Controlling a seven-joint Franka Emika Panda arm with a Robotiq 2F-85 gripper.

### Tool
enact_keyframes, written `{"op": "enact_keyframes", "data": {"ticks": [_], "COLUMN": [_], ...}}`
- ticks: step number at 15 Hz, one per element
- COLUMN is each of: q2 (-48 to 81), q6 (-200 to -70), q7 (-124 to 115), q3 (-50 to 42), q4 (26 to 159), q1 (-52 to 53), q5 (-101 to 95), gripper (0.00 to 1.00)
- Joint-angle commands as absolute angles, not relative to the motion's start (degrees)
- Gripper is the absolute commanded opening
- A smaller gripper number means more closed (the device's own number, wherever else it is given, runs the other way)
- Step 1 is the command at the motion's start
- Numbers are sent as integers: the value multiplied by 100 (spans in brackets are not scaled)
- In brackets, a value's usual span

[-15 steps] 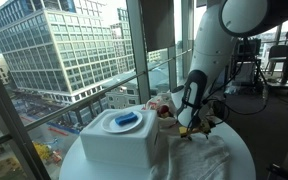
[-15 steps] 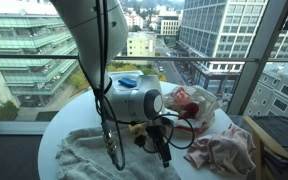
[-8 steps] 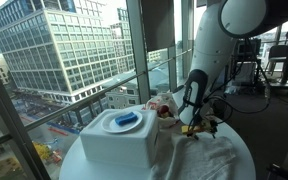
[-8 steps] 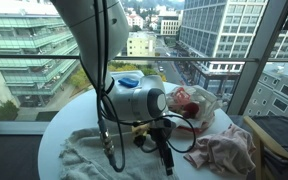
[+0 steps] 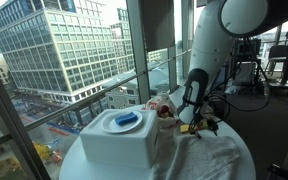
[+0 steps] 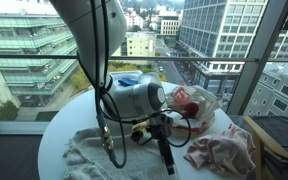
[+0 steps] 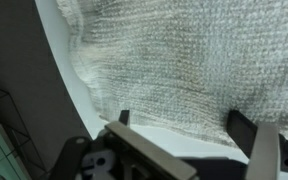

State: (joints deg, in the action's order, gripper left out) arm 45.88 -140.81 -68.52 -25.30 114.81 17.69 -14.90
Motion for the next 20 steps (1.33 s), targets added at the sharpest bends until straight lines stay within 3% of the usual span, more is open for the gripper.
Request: {"op": "enact_keyframes", "data": {"ticks": [1,9,20], "q2": [4157,3340,3905], "q6": [-14323,-15327,-15595], "q7": [-7128,-7226,-6757], "q3": [-2482,-2259,-1688], "q4": [11765,12391,11542], "q1": [1895,2170,1906], "q5": [-1845,-2802,-2387], "gripper": [100,100,100]}}
